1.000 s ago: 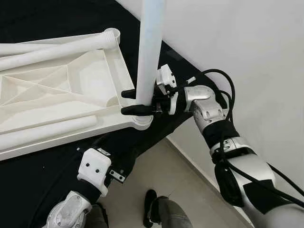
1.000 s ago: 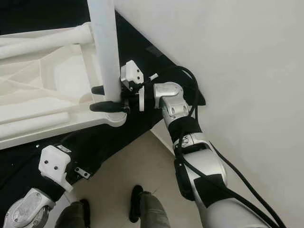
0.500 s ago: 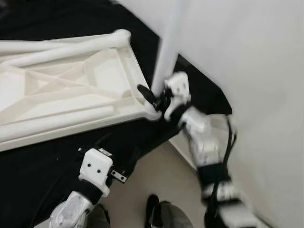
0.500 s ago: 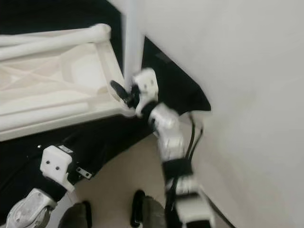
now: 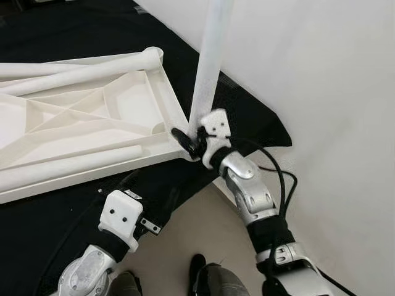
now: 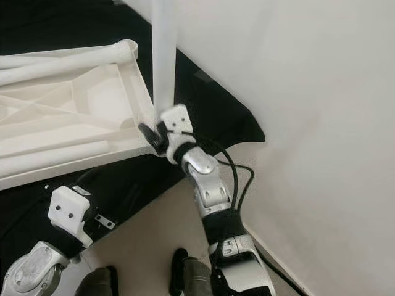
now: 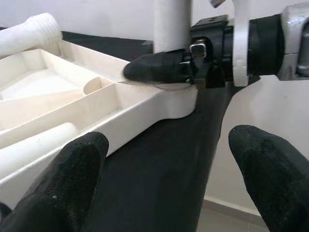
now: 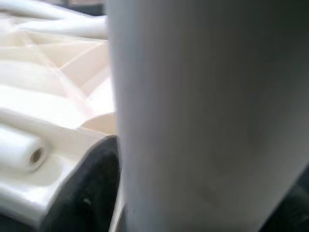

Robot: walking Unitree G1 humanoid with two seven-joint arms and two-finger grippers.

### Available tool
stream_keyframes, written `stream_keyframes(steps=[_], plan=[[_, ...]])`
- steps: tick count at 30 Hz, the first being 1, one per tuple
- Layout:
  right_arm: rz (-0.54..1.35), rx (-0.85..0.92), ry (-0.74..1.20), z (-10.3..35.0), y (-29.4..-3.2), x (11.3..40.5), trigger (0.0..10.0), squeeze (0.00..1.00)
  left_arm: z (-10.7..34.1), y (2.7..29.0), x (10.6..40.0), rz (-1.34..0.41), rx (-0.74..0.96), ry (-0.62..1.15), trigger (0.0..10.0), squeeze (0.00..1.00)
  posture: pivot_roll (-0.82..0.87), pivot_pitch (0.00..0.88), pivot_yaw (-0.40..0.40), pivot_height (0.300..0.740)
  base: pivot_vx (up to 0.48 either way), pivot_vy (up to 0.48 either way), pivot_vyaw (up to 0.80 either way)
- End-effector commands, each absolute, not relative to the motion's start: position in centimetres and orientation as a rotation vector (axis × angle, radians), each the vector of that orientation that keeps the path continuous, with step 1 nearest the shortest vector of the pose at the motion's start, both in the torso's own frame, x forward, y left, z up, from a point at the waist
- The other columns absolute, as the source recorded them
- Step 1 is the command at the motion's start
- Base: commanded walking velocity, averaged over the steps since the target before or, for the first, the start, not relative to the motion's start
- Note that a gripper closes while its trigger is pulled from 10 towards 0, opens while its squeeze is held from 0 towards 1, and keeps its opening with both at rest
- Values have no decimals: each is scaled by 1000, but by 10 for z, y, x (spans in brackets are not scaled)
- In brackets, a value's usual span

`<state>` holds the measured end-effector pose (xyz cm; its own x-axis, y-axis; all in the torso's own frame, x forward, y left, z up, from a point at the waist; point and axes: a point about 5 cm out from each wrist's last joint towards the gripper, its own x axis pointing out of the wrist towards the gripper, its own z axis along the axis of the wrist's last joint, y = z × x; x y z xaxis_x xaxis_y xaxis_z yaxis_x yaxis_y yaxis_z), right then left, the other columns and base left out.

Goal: Building children table

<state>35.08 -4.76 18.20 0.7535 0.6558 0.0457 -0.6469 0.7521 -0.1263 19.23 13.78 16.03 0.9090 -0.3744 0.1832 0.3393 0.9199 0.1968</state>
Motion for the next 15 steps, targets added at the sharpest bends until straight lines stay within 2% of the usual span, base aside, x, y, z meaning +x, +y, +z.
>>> stream_keyframes(steps=[1,3,4,7,9,12,15], plan=[[789,-89,-94,188,-44,353,10000,1000,155,135,190,-385,171,-188,10000,0,208,251,-128,740,0,0,0],[831,-89,-123,196,-44,355,10000,1000,155,135,190,-386,171,-189,10000,0,208,251,-128,740,0,0,0],[920,-101,-155,203,-44,356,10000,0,155,135,190,-387,170,-189,10000,0,214,255,-133,740,0,0,0],[1176,-141,-220,223,-49,357,10000,0,155,134,190,-386,169,-189,10000,0,215,260,-137,740,0,0,0],[1230,-150,-229,227,-50,357,10000,0,155,134,190,-385,168,-189,10000,0,215,260,-137,740,0,0,0],[1383,-270,-225,236,-54,358,10000,0,155,134,189,-389,176,-183,10000,0,223,270,-142,740,0,0,0],[1444,-285,-216,241,-55,359,10000,0,155,134,189,-394,183,-181,10000,0,223,270,-142,740,0,0,0]])
